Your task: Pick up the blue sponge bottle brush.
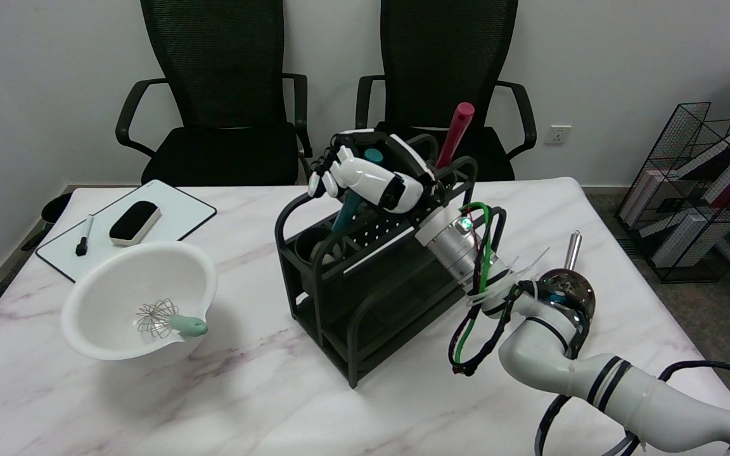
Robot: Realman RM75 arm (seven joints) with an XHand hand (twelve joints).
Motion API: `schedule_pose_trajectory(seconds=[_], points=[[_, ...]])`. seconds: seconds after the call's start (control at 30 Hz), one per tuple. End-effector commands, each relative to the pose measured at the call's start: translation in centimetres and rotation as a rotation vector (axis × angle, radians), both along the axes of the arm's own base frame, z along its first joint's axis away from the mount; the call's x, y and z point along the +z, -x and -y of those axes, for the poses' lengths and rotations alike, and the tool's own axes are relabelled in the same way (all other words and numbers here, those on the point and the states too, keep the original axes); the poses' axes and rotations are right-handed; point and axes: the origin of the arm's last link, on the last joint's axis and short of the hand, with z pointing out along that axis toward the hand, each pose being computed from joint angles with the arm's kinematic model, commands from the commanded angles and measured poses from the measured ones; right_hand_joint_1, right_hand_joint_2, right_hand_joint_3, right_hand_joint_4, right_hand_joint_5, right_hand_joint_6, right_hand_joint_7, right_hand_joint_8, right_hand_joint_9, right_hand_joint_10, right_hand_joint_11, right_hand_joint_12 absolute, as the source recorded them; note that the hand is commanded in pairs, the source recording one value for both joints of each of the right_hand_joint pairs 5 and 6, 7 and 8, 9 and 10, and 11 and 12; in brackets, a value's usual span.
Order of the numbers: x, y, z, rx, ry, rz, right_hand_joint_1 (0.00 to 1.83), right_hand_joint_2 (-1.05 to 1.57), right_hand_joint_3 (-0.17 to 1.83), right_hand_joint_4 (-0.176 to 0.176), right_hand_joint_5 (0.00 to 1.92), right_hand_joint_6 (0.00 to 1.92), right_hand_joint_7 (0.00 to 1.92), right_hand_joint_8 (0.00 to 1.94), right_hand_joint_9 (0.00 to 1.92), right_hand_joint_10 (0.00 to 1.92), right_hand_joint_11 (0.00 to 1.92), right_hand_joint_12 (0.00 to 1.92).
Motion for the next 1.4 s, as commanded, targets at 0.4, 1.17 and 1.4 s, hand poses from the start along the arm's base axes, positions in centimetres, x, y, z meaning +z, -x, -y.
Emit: schedule_pose_trajectory(seconds=[0.4,1.17,1.4], points=[[0.3,-0.2,0.7,-0.012,0.014,-0.005,1.16,0.85,0.79,0.000,1.70,1.70,1.66,1.66,1.61,1.61,1.50,1.50],[-0.8,-1.5,1.4,-0.021,-0.004,-0.033,1.04,1.57,0.50,0.000,1.92,1.92,1.92,1.92,1.90,1.90,1.91,1.91],[-2.2,-2.1,2.0,-0.047,-0.019,-0.118,1.09,1.57,0.38,0.000,1.92,1.92,1.92,1.92,1.92,1.92,1.92,1.92]])
